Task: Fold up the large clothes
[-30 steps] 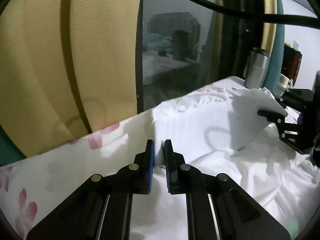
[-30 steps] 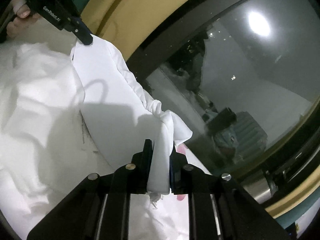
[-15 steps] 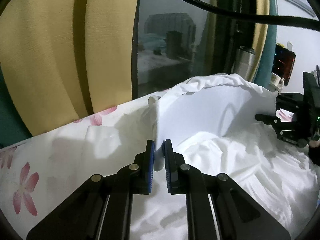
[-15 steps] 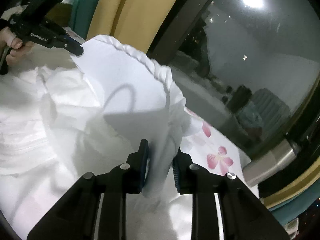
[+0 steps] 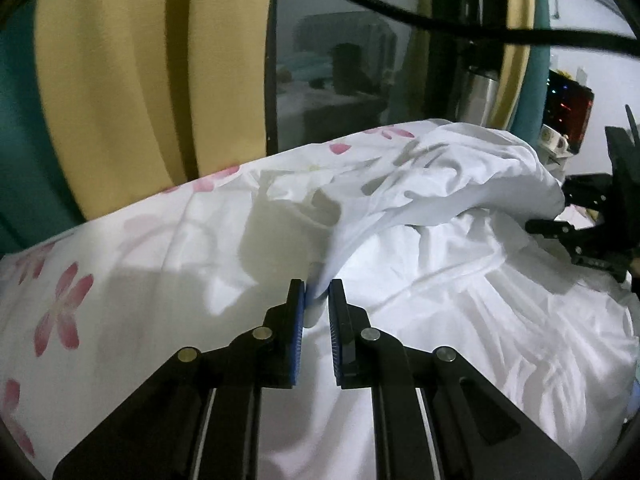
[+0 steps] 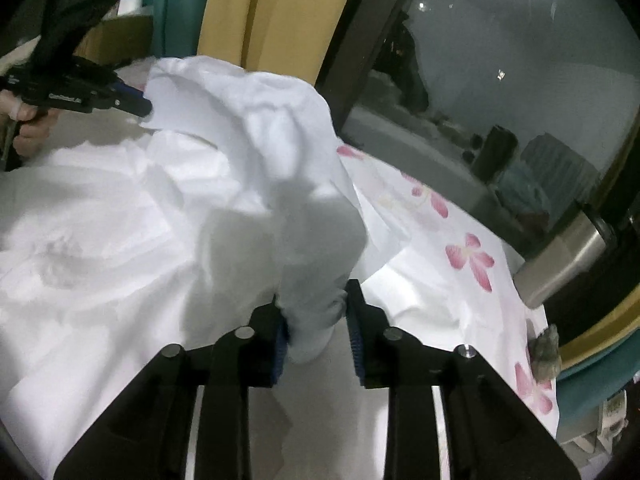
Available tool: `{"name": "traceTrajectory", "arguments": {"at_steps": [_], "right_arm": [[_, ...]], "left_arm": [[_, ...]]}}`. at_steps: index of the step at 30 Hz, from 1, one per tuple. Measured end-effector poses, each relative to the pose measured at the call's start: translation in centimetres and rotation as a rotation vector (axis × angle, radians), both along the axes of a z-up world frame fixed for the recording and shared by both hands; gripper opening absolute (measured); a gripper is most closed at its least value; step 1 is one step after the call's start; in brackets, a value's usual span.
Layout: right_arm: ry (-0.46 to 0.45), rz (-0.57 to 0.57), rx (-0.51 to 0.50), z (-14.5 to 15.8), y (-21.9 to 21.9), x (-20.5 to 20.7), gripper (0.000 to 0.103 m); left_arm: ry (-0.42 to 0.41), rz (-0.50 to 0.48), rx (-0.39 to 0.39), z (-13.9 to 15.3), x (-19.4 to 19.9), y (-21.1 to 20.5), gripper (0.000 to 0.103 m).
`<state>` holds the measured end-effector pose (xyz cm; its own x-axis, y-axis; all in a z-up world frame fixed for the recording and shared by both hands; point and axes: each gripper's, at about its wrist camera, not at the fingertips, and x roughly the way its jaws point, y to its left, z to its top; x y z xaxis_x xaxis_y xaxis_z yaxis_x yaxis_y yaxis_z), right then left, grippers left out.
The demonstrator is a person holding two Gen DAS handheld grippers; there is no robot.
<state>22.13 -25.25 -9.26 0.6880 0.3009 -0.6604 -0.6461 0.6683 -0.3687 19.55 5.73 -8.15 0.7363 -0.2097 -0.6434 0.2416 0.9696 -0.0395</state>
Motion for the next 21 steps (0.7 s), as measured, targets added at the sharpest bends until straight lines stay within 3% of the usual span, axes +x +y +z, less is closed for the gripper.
{"name": "traceTrajectory", "arguments": {"at_steps": [6, 10, 15, 21], "right_arm": [[0.056, -0.059, 0.04, 0.7, -1.0, -1.6, 0.03], [0.084, -0.065, 0.054, 1.5, -0.9, -3.2, 0.03], [0.106, -0.07, 0.153, 2.9, -0.1, -4.4, 0.03], [0.109, -0.155, 0.209, 3.7, 1.1, -2.7, 0.03]], "left_arm": [[0.054, 0.126, -0.02, 0.3, -0.8, 0.9, 0.016], [0.076, 0.151, -0.062, 1.2, -1.9, 1.8, 0.043], [0.068, 0.176, -0.105, 2.0, -1.7, 2.8, 0.047], [0.076, 0.231, -0.12, 1.6, 0.5, 2.1, 0.047]]}}
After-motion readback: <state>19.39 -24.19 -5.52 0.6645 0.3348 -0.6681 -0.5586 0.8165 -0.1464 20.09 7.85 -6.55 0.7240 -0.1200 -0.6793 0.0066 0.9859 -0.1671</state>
